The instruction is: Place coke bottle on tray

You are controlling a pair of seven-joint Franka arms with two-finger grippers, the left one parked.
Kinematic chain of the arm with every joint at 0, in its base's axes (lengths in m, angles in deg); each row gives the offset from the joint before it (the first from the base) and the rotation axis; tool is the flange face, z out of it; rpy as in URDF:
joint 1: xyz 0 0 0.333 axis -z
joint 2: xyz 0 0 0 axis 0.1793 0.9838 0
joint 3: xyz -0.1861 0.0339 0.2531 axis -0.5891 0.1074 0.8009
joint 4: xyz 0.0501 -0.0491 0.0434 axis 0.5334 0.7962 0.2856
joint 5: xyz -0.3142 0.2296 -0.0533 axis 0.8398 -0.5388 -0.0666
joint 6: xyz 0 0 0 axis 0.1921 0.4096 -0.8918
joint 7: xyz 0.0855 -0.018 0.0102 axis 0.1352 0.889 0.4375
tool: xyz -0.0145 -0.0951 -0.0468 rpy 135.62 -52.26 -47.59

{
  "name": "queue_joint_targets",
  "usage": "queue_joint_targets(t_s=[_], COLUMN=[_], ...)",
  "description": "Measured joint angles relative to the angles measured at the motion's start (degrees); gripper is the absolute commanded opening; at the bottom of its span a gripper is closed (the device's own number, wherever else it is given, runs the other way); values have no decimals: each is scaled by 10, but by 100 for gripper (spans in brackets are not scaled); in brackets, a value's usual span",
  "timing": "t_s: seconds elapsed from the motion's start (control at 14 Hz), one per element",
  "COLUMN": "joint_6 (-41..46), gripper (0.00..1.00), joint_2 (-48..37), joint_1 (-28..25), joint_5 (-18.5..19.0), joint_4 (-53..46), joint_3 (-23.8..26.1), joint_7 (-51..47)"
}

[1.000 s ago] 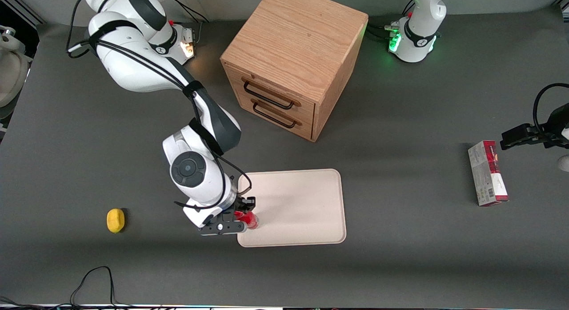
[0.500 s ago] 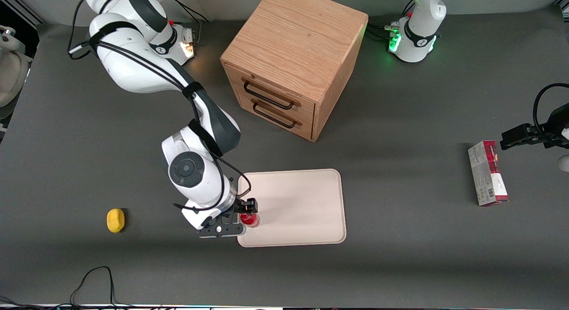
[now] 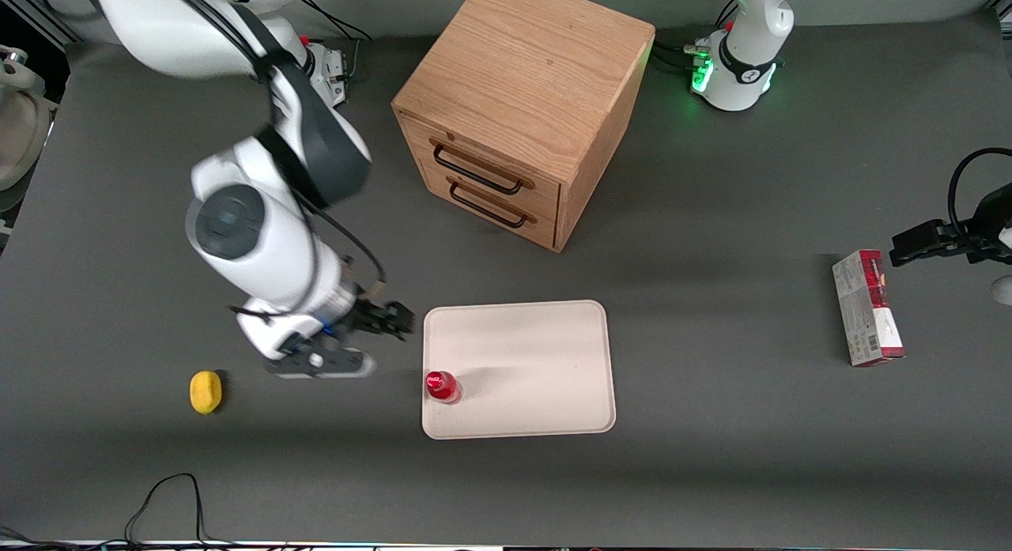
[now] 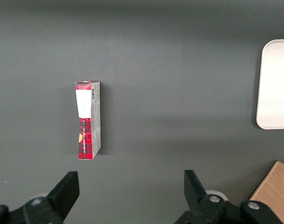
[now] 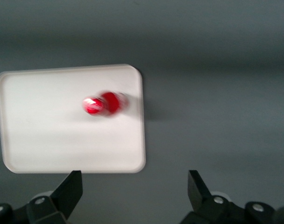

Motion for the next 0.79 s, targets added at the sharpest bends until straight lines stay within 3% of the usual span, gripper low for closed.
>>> queue_joint_targets(t_s=[0.14, 0.36, 0.57, 0.79], joint_6=[0, 0, 5, 24], gripper=[100, 100, 100, 100], joint_2=[-94, -227, -349, -398], joint_1=[5, 11, 11, 11], joint_5=[-44, -57, -55, -38], joint_4=[113, 274, 394, 413], joint_3=[-63, -128, -140, -143], joint_7=[55, 115, 124, 126])
